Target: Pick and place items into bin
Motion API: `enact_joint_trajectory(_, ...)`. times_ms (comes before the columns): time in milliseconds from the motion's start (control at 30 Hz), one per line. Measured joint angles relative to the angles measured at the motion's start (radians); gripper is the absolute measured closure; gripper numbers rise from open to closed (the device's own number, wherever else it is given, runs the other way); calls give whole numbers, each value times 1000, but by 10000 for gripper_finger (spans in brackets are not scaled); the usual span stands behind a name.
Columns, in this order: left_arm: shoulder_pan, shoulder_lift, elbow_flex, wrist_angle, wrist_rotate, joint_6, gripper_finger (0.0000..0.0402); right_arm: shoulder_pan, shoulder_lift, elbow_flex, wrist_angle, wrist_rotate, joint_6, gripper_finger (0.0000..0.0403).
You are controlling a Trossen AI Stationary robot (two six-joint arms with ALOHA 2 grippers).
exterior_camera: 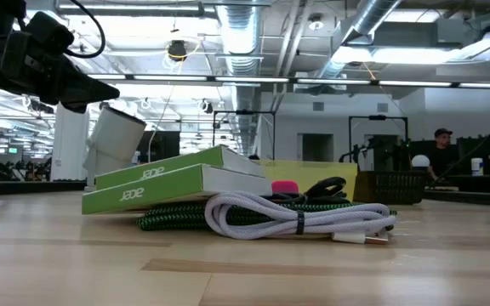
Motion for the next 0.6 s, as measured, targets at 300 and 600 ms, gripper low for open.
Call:
enact_joint_trajectory(300, 0, 0, 0, 0, 0, 0, 401, 0, 0, 0, 0, 1, -18, 403)
enact_joint_trajectory(600, 0, 0, 0, 0, 0, 0, 401, 1, 0, 0, 67, 0, -276, 403)
